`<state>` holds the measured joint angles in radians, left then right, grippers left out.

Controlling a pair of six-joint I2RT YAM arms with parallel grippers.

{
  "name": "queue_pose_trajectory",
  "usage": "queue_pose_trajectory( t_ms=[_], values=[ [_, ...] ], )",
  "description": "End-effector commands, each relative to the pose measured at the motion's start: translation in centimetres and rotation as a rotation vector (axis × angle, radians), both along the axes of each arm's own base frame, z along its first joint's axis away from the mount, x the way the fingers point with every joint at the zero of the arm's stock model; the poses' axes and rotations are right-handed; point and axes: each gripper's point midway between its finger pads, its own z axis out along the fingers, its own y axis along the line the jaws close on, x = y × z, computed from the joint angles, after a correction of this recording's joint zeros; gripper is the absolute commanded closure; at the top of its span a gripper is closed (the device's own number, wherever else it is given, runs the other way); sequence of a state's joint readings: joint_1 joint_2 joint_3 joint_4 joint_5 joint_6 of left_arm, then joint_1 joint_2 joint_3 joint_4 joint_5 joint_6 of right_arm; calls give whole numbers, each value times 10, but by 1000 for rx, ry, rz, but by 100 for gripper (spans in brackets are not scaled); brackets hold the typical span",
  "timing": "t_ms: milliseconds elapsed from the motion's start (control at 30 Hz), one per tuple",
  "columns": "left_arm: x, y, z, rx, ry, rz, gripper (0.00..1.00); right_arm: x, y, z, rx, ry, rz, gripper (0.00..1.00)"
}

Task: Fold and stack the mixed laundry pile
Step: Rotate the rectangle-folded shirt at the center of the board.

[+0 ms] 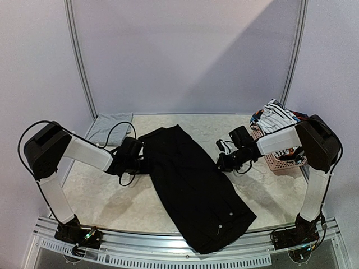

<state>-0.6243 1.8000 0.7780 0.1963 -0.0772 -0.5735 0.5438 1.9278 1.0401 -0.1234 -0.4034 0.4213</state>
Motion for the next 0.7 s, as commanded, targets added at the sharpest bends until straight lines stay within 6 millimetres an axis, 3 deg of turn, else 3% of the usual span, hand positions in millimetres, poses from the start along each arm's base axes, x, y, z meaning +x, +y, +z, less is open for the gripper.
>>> queue_pose_trajectory(
  t_ms=[0, 100, 233, 433, 667],
  values=[
    [23, -15, 2, -5, -4, -31, 93, -28, -28, -30, -94, 120, -106, 100],
    [35, -20, 8, 19, -14, -40, 93, -37, -37, -34, -78, 149, -195, 100],
    [50, -20, 20, 60, -29, -33, 94, -51, -33, -31, 18, 144, -294, 100],
    [57, -7, 31, 112, -30, -1, 92, -72, -10, -25, 60, 135, -356, 100],
    [50, 8, 48, 145, -70, 21, 70, -60, 2, -23, 71, 117, -425, 100]
  ],
)
